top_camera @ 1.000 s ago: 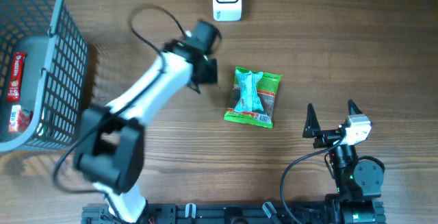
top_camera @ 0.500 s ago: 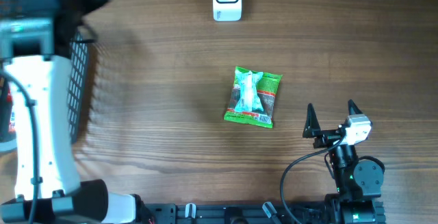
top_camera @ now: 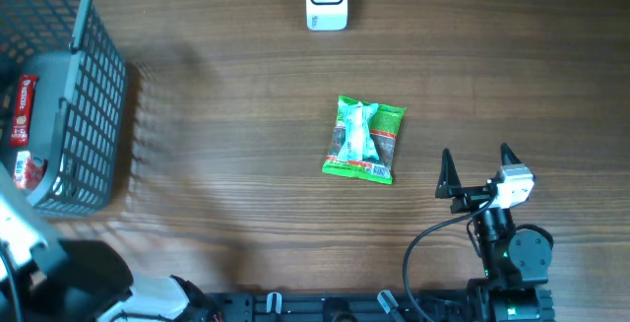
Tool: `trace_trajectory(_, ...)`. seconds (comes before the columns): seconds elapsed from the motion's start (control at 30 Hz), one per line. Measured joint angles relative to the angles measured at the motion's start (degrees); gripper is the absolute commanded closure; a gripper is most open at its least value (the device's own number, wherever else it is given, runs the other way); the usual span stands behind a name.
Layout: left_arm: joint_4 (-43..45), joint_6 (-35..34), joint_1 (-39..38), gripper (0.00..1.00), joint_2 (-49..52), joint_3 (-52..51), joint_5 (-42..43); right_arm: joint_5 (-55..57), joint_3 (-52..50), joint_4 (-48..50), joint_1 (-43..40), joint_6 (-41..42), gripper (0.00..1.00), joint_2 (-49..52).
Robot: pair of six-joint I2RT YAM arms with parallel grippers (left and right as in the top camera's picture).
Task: Scan the item barcode
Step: 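Move the left gripper back into the basket to a green tube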
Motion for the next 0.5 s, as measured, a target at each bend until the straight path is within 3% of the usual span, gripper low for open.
trace_trajectory(0.2, -0.4, 5.2, 0.0, 0.08, 5.1, -11.6, 0.0, 0.0, 0.0, 0.0, 0.0, 0.0, 0.0, 0.0)
trace_trajectory(0.5, 7.5, 10.3, 2.3, 0.1, 7.9, -25.1, 0.0, 0.0, 0.0, 0.0, 0.0, 0.0, 0.0, 0.0)
